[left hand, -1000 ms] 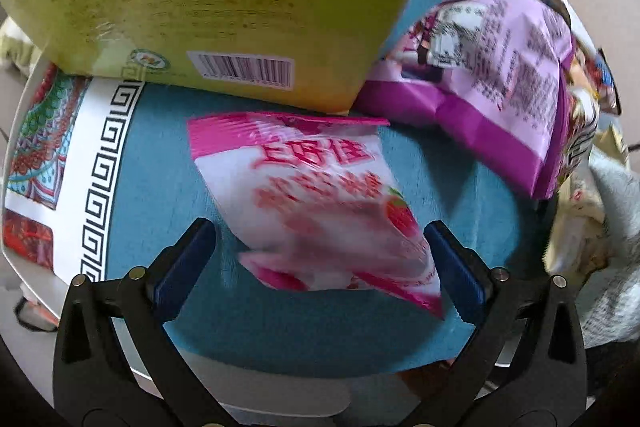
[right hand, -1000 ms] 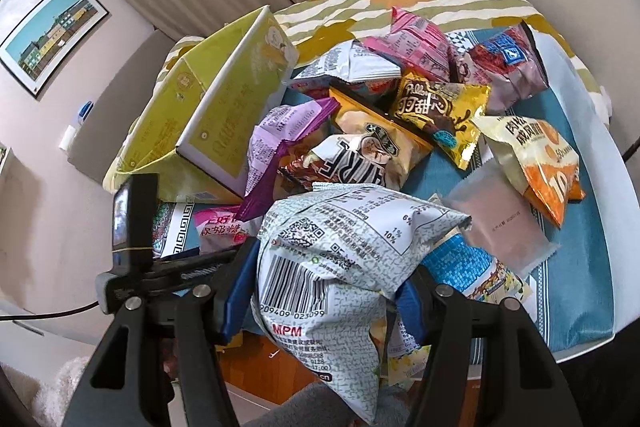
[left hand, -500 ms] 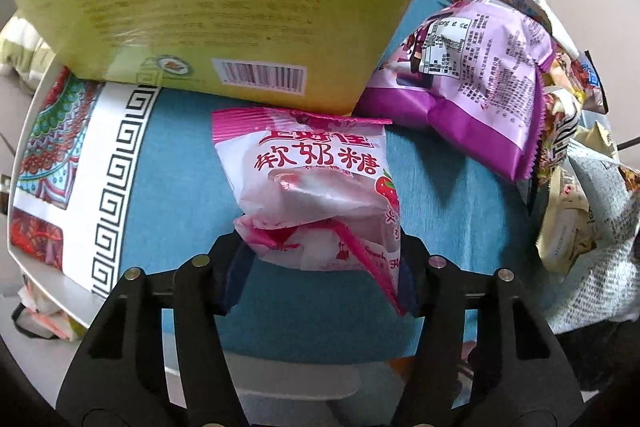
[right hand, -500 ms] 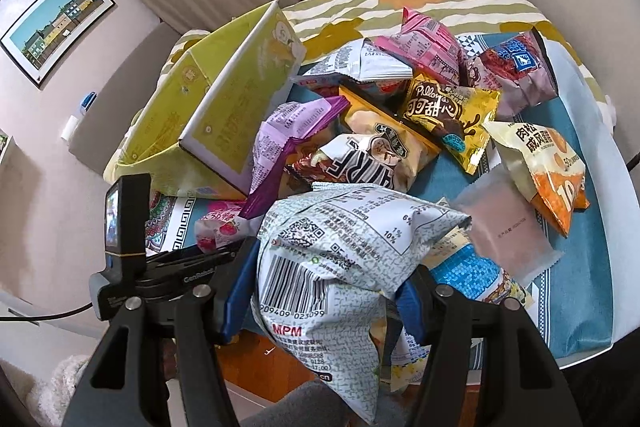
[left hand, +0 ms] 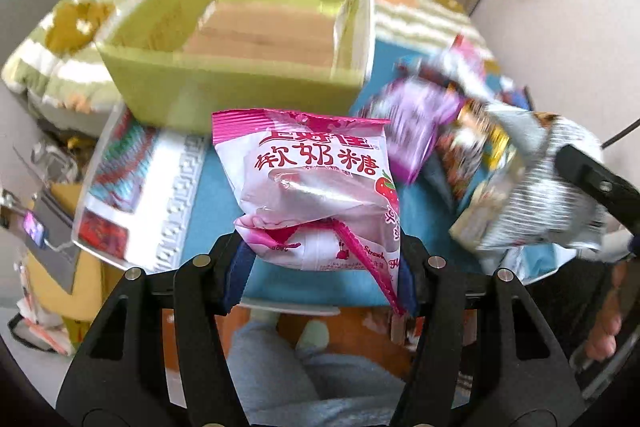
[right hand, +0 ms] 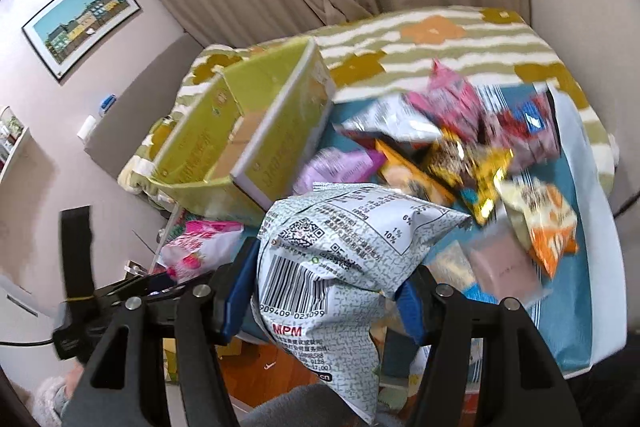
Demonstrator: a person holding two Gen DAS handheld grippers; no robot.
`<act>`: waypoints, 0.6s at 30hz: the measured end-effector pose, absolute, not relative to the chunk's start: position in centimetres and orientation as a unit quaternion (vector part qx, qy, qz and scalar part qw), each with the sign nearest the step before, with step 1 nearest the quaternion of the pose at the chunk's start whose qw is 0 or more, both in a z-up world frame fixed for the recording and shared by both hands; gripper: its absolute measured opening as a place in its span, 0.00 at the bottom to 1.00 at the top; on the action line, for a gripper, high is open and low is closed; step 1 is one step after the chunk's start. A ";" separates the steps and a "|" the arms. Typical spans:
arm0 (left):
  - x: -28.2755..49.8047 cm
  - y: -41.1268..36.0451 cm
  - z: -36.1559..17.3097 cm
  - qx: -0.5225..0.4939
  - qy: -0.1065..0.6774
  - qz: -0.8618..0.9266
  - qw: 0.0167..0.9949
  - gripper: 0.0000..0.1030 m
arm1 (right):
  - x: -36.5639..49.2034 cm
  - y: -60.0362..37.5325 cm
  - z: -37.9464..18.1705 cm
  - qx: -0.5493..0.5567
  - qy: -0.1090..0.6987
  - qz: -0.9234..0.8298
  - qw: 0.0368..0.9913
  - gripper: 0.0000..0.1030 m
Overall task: Organize snacks
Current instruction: 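Carry both bags over the yellow box and open both tools to drop them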
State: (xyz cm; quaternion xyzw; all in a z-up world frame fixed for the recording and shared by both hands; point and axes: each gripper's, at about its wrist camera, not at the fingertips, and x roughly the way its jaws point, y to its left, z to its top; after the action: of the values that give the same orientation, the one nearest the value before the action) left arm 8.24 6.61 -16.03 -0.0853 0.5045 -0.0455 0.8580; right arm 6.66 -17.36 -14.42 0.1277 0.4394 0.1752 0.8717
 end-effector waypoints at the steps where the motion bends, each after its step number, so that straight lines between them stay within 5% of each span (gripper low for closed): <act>1: 8.3 7.4 -15.1 -0.085 0.494 -0.046 0.864 0.54 | 7.0 -17.1 -13.9 0.126 0.435 0.183 0.873 0.56; 18: 27.0 17.3 -9.3 -0.070 0.446 -0.063 0.890 0.54 | 23.6 -4.6 -7.3 0.053 0.388 0.200 0.898 0.56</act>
State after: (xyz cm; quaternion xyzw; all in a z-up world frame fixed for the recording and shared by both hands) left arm 26.98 17.26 -9.26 -0.0697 0.4464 -0.0626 0.8899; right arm 23.64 -4.62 -7.27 0.0530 0.3881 0.2002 0.8981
